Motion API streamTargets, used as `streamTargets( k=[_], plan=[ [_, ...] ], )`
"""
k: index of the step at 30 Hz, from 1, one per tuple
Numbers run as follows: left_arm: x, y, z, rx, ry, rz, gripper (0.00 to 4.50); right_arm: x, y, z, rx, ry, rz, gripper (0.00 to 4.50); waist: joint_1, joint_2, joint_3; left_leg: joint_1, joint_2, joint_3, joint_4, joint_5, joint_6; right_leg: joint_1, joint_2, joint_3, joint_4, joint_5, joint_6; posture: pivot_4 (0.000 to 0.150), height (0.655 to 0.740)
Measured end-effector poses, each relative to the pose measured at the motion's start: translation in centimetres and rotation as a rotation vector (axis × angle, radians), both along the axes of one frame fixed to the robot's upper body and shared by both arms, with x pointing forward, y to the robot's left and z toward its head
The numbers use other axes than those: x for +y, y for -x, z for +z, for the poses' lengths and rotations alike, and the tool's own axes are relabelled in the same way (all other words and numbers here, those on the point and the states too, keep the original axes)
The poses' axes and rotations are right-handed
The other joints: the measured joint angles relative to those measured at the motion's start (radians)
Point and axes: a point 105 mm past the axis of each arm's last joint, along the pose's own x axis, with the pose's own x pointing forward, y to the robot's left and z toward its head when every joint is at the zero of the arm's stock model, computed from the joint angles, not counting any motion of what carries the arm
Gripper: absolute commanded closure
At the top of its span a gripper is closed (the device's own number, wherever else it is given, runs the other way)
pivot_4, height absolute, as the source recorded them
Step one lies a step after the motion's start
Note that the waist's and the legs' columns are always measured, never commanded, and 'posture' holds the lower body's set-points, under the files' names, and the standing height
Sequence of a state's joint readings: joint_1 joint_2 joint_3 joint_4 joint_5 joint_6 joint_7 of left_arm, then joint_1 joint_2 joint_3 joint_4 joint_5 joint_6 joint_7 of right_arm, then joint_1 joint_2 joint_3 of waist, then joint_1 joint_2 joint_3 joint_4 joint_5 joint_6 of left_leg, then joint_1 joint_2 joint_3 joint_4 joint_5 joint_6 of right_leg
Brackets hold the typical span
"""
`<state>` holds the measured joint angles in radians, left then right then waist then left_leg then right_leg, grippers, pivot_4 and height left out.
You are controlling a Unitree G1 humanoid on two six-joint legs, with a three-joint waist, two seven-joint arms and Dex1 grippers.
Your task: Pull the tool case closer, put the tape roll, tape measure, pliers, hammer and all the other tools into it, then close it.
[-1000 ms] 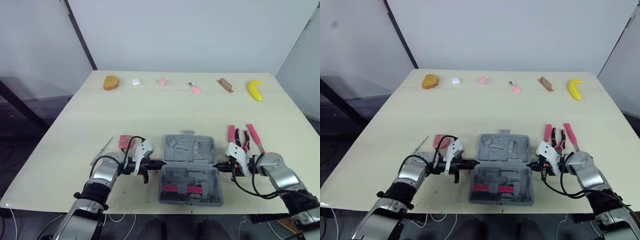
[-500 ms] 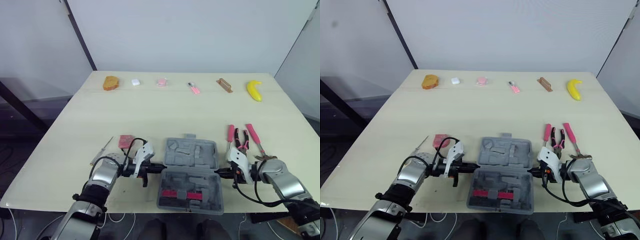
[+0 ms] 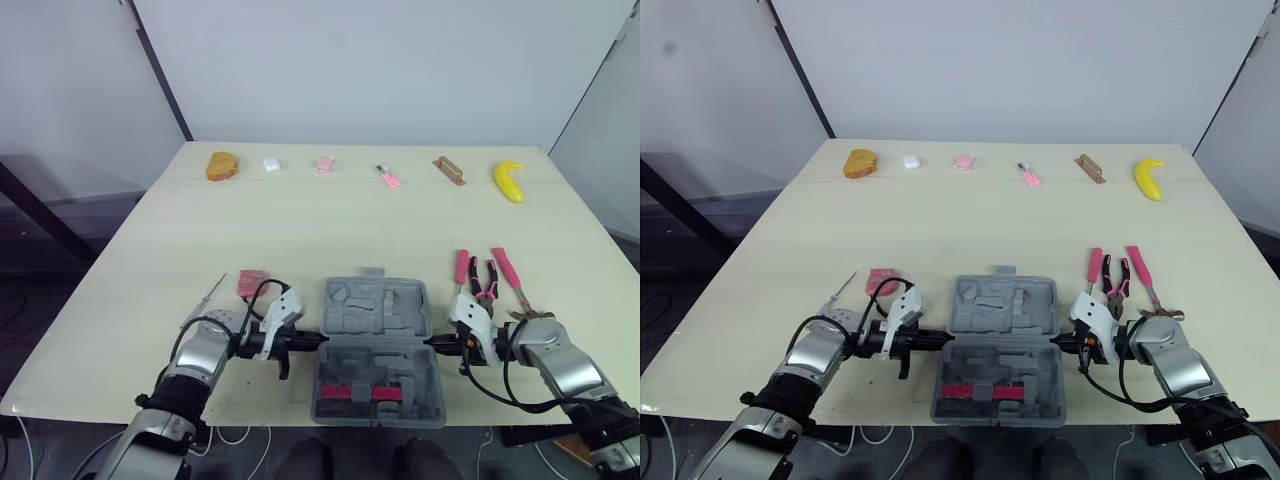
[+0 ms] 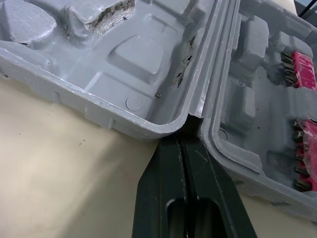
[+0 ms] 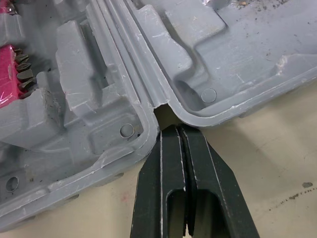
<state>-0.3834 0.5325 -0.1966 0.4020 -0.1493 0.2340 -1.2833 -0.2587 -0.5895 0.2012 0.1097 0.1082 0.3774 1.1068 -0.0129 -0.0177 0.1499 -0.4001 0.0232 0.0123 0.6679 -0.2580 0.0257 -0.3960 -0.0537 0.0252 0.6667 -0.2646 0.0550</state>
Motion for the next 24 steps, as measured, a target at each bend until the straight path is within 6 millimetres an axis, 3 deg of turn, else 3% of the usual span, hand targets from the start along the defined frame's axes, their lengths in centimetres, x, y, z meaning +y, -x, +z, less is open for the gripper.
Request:
streamTargets(
  k=[24],
  plan=[
    [0.26, 0.41, -0.02, 0.005, -0.013, 0.0, 4.47, 0.19, -0.12, -0.13, -0.015, -0.003, 0.01, 4.5, -0.001, 0.0, 0.0, 0.0, 0.0, 0.0, 0.0, 0.0, 0.0, 0.0, 0.0, 0.0, 0.0, 0.0, 0.0, 0.15, 0.74]
  ],
)
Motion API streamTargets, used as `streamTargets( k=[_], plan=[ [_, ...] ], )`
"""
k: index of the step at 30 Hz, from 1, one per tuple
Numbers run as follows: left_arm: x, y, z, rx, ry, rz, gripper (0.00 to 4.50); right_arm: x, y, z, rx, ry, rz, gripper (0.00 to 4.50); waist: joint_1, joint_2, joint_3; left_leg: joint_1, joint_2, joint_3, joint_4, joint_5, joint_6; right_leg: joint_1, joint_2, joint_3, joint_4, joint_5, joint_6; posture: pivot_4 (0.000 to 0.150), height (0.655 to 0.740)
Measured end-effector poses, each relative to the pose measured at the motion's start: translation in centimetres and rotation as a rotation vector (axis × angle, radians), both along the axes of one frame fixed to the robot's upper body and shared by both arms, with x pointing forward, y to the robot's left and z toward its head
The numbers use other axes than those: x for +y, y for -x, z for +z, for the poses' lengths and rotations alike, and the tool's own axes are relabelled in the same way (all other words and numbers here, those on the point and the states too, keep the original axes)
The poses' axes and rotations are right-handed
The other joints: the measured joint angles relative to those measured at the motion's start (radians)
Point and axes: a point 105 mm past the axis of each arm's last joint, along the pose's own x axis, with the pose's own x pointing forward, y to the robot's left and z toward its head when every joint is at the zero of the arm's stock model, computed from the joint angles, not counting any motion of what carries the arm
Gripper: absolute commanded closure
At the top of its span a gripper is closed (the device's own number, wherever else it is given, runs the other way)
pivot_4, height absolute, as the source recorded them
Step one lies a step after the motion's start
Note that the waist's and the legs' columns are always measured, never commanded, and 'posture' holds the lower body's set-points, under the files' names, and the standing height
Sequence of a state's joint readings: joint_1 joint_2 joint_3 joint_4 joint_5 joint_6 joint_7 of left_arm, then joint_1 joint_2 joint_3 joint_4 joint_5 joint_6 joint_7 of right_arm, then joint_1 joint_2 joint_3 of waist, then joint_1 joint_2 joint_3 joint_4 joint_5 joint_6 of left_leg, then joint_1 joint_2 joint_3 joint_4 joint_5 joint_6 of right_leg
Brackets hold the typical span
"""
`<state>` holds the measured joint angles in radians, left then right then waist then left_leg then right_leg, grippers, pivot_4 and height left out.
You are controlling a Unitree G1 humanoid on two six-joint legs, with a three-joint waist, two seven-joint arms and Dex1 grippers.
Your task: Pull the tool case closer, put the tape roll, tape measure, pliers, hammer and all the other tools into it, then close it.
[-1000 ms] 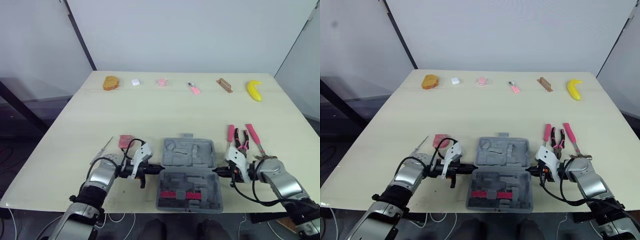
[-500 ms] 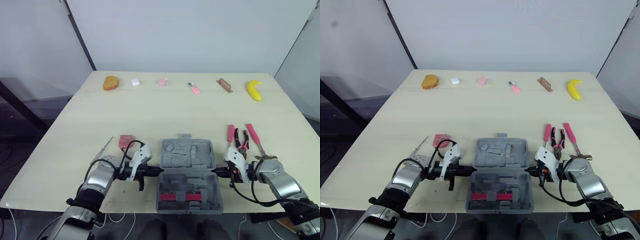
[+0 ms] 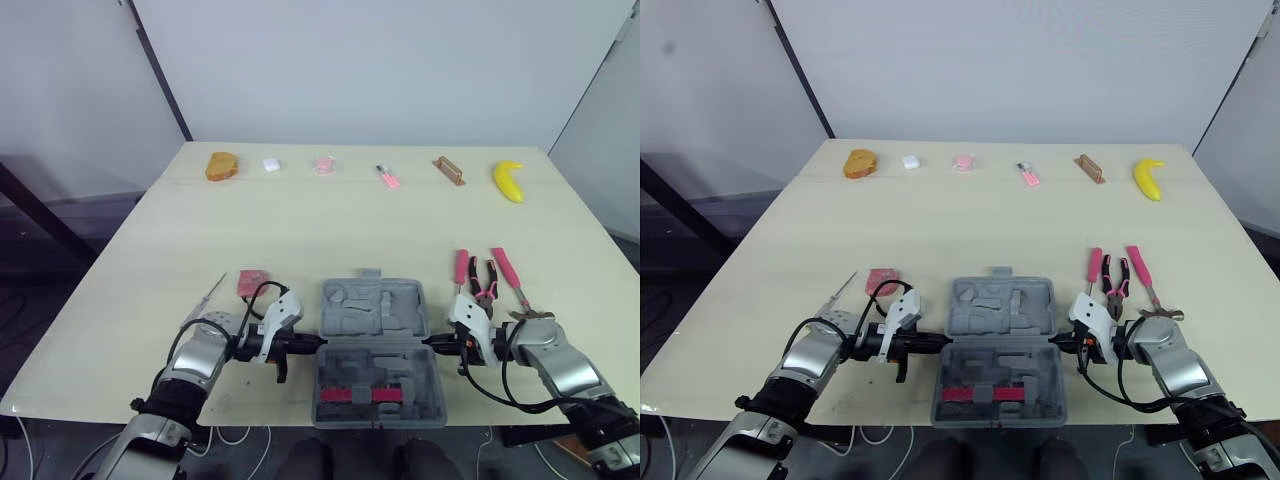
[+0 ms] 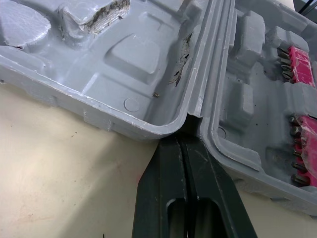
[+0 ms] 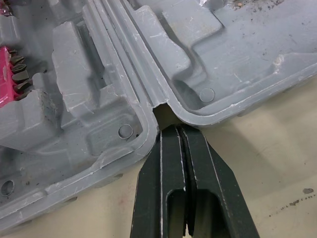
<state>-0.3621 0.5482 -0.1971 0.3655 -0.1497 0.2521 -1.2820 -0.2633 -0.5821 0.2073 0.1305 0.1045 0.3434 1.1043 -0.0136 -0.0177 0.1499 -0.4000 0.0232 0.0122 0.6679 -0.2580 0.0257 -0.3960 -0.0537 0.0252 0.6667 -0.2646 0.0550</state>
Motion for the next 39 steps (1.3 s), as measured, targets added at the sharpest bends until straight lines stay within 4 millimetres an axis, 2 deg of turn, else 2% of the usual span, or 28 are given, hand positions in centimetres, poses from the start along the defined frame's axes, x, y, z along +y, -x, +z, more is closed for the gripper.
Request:
streamTargets(
  k=[17, 39],
  plan=[
    [0.1, 0.3, 0.0, 0.001, -0.002, -0.004, 4.47, 0.1, 0.1, 0.0, 0.006, -0.002, 0.006, 4.5, 0.0, 0.0, 0.0, 0.0, 0.0, 0.0, 0.0, 0.0, 0.0, 0.0, 0.0, 0.0, 0.0, 0.0, 0.0, 0.15, 0.74],
    [0.1, 2.6, -0.5, 0.072, -0.023, -0.092, 4.47, 0.0, 2.2, -0.4, 0.077, 0.014, 0.072, 4.5, 0.001, 0.0, 0.0, 0.0, 0.0, 0.0, 0.0, 0.0, 0.0, 0.0, 0.0, 0.0, 0.0, 0.0, 0.0, 0.15, 0.74]
  ],
)
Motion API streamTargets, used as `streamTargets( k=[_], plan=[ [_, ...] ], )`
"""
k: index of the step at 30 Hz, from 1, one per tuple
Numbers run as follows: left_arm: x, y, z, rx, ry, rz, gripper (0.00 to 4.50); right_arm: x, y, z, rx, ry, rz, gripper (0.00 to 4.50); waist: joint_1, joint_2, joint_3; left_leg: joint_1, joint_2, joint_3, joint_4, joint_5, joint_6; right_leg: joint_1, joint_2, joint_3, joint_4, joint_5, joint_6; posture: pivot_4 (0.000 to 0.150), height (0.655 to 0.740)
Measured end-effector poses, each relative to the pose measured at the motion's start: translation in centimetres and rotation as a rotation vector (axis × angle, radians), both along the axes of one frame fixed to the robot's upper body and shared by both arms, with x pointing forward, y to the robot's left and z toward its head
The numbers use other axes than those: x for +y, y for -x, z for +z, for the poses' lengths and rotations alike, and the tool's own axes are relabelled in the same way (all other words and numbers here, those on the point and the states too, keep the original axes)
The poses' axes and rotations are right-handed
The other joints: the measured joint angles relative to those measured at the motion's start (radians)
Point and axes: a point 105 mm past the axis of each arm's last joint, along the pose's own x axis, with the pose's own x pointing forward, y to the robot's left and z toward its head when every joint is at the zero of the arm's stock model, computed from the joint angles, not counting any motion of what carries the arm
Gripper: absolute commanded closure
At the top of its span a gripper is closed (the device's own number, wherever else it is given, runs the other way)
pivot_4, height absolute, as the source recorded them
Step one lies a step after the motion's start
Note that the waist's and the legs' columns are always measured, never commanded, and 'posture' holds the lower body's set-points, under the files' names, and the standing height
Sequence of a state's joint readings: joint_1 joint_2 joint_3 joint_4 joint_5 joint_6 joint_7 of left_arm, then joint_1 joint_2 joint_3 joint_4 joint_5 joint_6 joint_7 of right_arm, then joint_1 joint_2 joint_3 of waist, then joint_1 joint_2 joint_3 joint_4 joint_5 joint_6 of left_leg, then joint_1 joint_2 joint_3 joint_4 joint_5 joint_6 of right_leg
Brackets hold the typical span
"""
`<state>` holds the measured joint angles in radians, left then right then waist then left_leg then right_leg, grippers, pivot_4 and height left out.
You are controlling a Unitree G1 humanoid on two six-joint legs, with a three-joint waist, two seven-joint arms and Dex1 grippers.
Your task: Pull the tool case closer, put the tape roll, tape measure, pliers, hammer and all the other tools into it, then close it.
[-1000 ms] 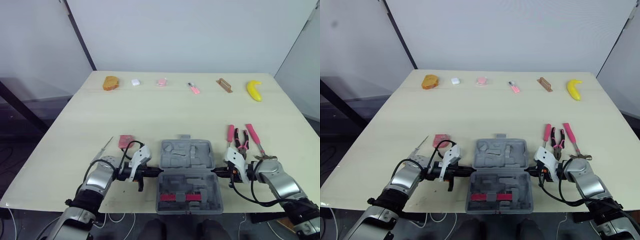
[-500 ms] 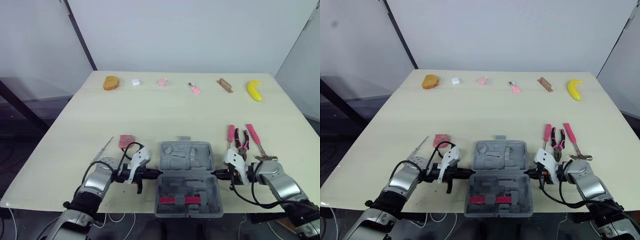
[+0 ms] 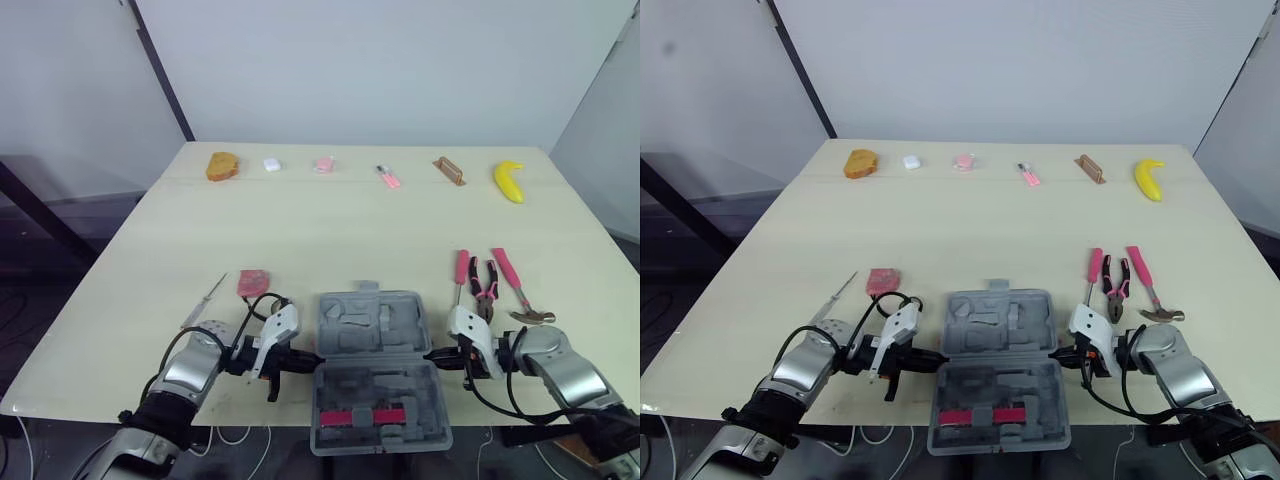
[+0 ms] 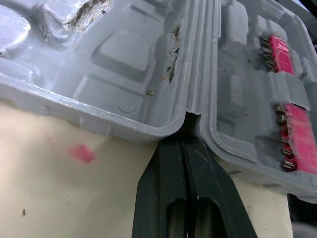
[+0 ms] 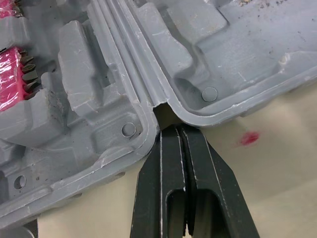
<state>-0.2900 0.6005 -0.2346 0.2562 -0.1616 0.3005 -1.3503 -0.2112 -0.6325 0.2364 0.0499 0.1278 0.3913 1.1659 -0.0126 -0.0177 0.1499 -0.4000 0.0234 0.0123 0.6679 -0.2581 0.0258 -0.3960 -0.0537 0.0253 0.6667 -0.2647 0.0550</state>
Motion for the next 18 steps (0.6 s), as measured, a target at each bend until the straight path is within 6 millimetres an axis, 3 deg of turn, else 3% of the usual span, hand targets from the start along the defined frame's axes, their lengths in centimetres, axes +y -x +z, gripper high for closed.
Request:
streamTargets(
  k=[18],
  plan=[
    [-0.08, 0.46, -0.2, 0.012, 0.0, -0.016, 4.47, -0.19, 1.03, -0.15, 0.044, 0.015, 0.02, 4.5, 0.0, 0.0, 0.0, 0.0, 0.0, 0.0, 0.0, 0.0, 0.0, 0.0, 0.0, 0.0, 0.0, 0.0, 0.0, 0.15, 0.74]
  ],
)
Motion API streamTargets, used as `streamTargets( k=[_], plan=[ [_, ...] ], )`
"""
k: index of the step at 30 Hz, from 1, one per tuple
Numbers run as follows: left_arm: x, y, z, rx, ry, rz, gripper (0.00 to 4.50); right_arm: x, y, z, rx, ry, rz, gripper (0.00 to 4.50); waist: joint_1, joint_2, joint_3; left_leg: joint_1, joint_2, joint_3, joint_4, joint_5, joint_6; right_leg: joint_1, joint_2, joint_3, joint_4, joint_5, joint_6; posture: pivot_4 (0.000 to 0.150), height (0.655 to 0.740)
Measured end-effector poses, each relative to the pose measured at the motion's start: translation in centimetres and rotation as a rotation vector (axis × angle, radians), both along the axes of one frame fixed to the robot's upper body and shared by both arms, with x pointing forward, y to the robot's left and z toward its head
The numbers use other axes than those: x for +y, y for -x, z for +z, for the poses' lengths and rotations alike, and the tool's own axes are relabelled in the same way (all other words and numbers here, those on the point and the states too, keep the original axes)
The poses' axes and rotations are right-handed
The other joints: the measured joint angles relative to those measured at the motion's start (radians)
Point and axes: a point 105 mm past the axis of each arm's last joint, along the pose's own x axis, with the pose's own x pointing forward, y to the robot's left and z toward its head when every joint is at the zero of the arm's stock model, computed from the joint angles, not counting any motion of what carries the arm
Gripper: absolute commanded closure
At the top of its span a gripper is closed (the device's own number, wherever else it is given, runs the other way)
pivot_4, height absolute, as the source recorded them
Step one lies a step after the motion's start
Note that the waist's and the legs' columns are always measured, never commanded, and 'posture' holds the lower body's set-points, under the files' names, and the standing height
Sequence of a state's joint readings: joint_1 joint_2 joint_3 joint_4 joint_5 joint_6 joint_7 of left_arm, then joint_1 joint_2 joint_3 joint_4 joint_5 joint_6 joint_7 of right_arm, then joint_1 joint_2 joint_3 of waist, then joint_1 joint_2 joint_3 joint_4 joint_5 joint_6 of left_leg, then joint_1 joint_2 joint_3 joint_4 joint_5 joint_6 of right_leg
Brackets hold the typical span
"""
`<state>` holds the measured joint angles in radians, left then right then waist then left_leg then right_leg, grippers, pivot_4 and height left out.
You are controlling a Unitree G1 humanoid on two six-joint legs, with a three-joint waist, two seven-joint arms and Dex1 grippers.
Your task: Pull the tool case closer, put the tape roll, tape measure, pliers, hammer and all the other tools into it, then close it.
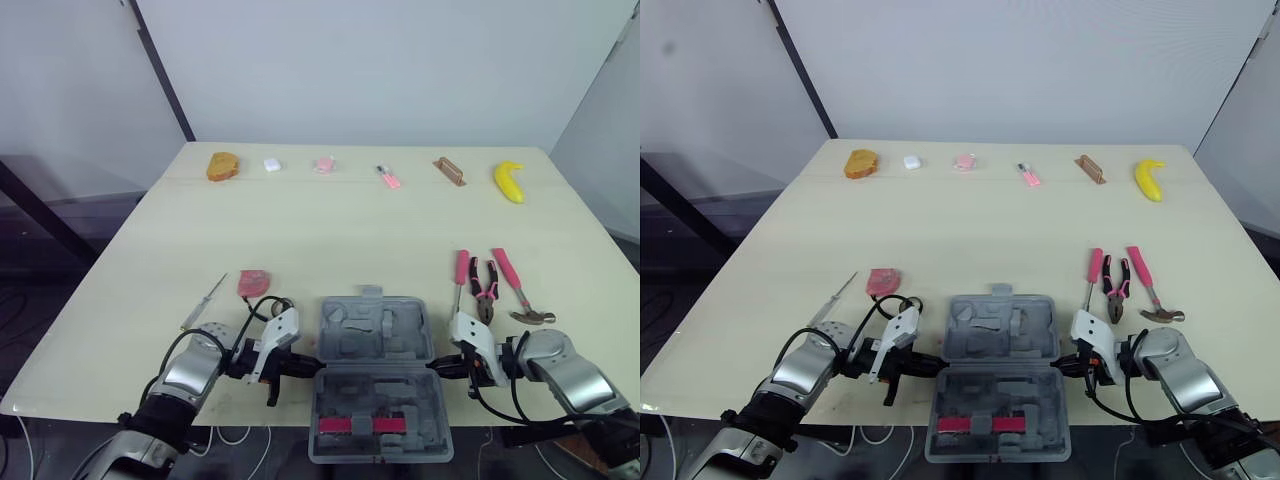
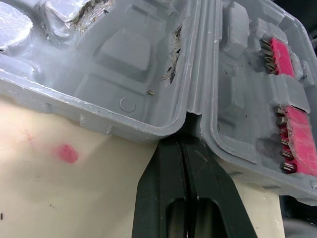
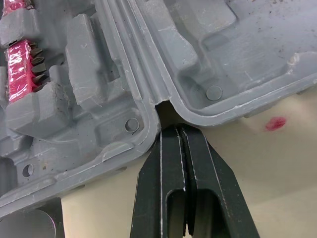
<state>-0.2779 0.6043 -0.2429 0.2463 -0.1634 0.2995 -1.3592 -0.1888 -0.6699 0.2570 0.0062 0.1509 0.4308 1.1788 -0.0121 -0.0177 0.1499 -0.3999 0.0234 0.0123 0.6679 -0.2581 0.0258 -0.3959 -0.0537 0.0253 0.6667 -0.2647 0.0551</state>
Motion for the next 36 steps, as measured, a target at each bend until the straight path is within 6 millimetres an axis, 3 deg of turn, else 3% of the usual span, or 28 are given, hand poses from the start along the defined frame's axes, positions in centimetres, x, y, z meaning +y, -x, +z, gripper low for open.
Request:
streamTargets(
  k=[36],
  plan=[
    [0.31, 0.02, -0.05, -0.014, -0.008, -0.006, 4.47, -0.81, -0.07, -0.1, -0.027, 0.023, -0.001, 4.5, 0.0, 0.0, 0.0, 0.0, 0.0, 0.0, 0.0, 0.0, 0.0, 0.0, 0.0, 0.0, 0.0, 0.0, 0.0, 0.15, 0.74]
  ],
)
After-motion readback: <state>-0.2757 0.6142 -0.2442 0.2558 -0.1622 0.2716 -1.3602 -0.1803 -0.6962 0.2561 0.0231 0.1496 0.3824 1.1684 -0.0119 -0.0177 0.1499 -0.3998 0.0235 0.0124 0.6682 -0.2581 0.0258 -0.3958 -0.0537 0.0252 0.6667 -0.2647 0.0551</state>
